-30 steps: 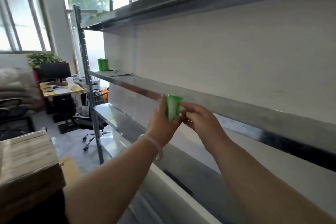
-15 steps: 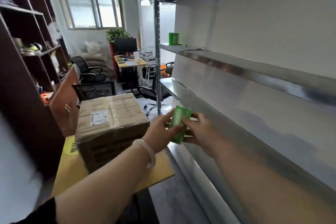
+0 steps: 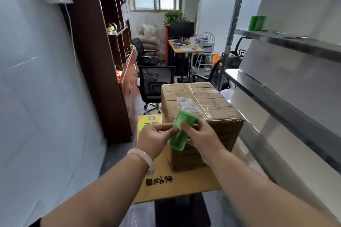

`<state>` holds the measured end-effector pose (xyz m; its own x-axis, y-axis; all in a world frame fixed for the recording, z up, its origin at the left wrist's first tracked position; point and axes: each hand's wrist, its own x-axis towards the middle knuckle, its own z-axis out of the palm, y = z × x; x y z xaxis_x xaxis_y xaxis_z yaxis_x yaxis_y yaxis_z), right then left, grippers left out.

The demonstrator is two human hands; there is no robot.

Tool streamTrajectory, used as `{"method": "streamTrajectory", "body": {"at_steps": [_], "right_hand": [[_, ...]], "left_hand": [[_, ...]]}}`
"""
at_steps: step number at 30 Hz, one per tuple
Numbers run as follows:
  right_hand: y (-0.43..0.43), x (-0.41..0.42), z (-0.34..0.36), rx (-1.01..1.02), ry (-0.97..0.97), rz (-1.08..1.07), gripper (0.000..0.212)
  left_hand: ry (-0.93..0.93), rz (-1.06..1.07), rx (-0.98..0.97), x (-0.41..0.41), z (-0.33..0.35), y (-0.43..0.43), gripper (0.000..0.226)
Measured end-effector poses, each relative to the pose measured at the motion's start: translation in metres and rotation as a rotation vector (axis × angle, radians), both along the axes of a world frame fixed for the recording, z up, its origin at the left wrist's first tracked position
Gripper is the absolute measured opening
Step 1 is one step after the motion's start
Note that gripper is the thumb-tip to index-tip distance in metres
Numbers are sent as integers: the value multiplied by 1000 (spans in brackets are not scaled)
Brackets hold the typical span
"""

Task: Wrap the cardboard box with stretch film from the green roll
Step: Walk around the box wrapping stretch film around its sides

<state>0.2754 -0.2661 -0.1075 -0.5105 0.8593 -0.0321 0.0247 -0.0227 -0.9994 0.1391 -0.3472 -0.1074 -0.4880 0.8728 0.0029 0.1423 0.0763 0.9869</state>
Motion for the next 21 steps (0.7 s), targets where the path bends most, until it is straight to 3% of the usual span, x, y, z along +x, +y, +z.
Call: {"method": "streamTrajectory", "body": {"at_steps": [2,6,8,17,21], "right_hand": [[3,-20,0,28,-27,17,80],[21,-47,7,70,-49,26,41],[32,-57,9,80,-39,21,36],[96,-107,14,74,15,88,48],[121,-128,18,74,9,135,42]], "left_hand": [[-35,31,-11,-18,-3,0,9],[-93,61,-2,-42,-1,15,3],[-105,83,3,-53,0,27,4],[-97,-3,-119,-96,22,89,12],[-151,13,-107,-115,18,111,16]]}}
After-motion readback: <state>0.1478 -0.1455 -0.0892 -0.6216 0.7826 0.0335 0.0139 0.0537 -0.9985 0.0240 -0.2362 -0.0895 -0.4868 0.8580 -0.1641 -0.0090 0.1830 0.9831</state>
